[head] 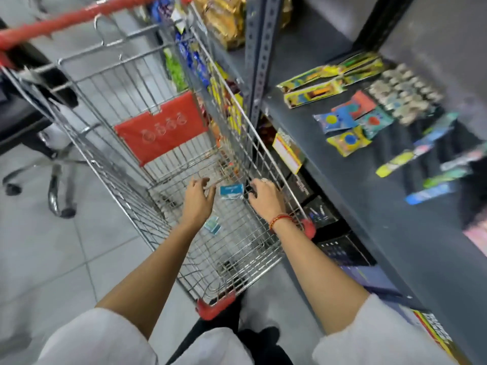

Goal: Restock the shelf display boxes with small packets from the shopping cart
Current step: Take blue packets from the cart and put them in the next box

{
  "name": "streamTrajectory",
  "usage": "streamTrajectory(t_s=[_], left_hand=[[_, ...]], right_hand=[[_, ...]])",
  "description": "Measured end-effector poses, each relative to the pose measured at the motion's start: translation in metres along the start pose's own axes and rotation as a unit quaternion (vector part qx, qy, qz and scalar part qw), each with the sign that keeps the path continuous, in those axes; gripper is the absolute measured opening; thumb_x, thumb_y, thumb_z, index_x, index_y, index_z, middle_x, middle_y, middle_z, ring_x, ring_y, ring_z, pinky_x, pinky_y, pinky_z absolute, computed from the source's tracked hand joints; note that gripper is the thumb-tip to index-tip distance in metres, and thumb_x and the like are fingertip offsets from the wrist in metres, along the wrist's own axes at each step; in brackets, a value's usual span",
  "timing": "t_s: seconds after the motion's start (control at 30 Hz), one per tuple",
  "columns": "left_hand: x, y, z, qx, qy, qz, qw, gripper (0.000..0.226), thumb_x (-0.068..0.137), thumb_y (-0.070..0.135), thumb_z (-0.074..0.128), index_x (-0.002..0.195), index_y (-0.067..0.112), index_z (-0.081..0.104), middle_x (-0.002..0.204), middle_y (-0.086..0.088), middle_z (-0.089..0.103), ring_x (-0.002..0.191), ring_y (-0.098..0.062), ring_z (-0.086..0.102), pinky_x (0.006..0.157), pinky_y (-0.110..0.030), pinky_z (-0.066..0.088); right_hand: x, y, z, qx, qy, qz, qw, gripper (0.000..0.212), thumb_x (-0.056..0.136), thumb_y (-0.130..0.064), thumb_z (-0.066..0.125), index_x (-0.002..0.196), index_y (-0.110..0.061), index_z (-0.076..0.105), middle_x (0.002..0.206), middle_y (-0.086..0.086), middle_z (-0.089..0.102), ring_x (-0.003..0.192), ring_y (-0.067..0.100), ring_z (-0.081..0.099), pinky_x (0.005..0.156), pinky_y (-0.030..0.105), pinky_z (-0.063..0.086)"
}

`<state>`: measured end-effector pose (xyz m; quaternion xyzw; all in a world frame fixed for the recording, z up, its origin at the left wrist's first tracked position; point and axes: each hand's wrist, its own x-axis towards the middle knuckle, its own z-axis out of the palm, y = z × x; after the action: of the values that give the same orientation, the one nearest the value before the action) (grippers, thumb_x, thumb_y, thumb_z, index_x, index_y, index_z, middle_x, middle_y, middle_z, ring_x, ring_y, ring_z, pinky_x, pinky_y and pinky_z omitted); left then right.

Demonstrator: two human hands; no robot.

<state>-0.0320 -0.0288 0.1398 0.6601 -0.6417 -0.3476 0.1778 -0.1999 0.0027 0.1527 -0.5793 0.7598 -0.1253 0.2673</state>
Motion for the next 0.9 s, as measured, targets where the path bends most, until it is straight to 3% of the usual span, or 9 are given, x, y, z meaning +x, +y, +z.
streamTrajectory(t_s=[0.17,0.23,0.33,0.47,0.53,0.6,0.73,0.9], left_hand=[[0.009,-0.056,0.033,-0.019,-0.07,-0.186,0.98,0.041,0.091,0.016,0.058,0.126,-0.003,0.051,0.125,-0.023,0.059,0.112,-0.036,0.058,0.098,-0.043,0.047],[0.015,-0.075,0.05,-0.031,-0.073,-0.245,0.966,0.043,0.088,0.01,0.061,0.127,-0.004,0.051,0.124,-0.024,0.06,0.113,-0.036,0.057,0.098,-0.041,0.047],[0.023,-0.094,0.073,-0.046,-0.06,-0.299,0.951,0.042,0.085,0.007,0.063,0.124,-0.005,0.053,0.123,-0.023,0.061,0.112,-0.036,0.058,0.095,-0.039,0.047],[0.034,-0.121,0.108,-0.082,-0.07,-0.379,0.919,0.048,0.085,0.026,0.066,0.113,-0.011,0.056,0.112,-0.025,0.064,0.103,-0.036,0.061,0.083,-0.036,0.05],[0.037,-0.131,0.122,-0.107,-0.07,-0.421,0.898,0.059,0.084,0.035,0.066,0.114,-0.014,0.054,0.112,-0.027,0.064,0.102,-0.038,0.062,0.087,-0.041,0.053],[0.04,-0.136,0.132,-0.136,-0.037,-0.449,0.882,0.063,0.081,0.04,0.068,0.113,-0.013,0.054,0.112,-0.029,0.064,0.102,-0.04,0.063,0.087,-0.045,0.054],[0.049,-0.136,0.145,-0.197,0.011,-0.485,0.852,0.069,0.082,0.033,0.07,0.123,-0.015,0.042,0.104,-0.017,0.058,0.093,-0.03,0.059,0.081,-0.035,0.051],[0.052,-0.138,0.152,-0.238,0.075,-0.492,0.834,0.085,0.075,0.03,0.078,0.133,-0.008,0.028,0.122,-0.022,0.057,0.107,-0.037,0.06,0.094,-0.044,0.052]], right_hand=[[0.028,0.012,0.046,-0.016,-0.091,0.001,0.996,0.026,0.088,-0.01,0.057,0.114,-0.007,0.059,0.113,0.016,0.063,0.098,0.03,0.061,0.082,0.039,0.054],[0.044,0.019,0.061,-0.033,-0.111,-0.001,0.993,0.027,0.087,-0.008,0.057,0.114,-0.005,0.059,0.116,0.017,0.062,0.101,0.031,0.061,0.086,0.042,0.054],[0.064,0.029,0.075,-0.047,-0.133,0.004,0.99,0.032,0.087,-0.007,0.062,0.118,-0.005,0.058,0.121,0.014,0.059,0.103,0.027,0.062,0.087,0.037,0.055],[0.099,0.047,0.111,-0.065,-0.154,-0.012,0.986,0.042,0.082,-0.008,0.068,0.122,-0.005,0.055,0.127,0.016,0.053,0.117,0.029,0.052,0.099,0.037,0.046],[0.114,0.054,0.132,-0.056,-0.161,-0.008,0.985,0.054,0.079,-0.01,0.072,0.128,-0.003,0.05,0.132,0.017,0.049,0.123,0.031,0.046,0.104,0.039,0.042],[0.125,0.06,0.15,-0.058,-0.162,0.003,0.985,0.063,0.078,-0.012,0.074,0.132,-0.002,0.044,0.137,0.019,0.044,0.126,0.034,0.043,0.106,0.042,0.041],[0.148,0.069,0.182,-0.087,-0.167,-0.008,0.982,0.068,0.083,-0.022,0.068,0.139,-0.004,0.034,0.145,0.02,0.037,0.135,0.034,0.033,0.112,0.042,0.034],[0.165,0.07,0.193,-0.149,-0.183,-0.067,0.969,0.087,0.078,-0.027,0.072,0.146,-0.008,0.02,0.153,0.015,0.028,0.142,0.03,0.023,0.115,0.049,0.028]])
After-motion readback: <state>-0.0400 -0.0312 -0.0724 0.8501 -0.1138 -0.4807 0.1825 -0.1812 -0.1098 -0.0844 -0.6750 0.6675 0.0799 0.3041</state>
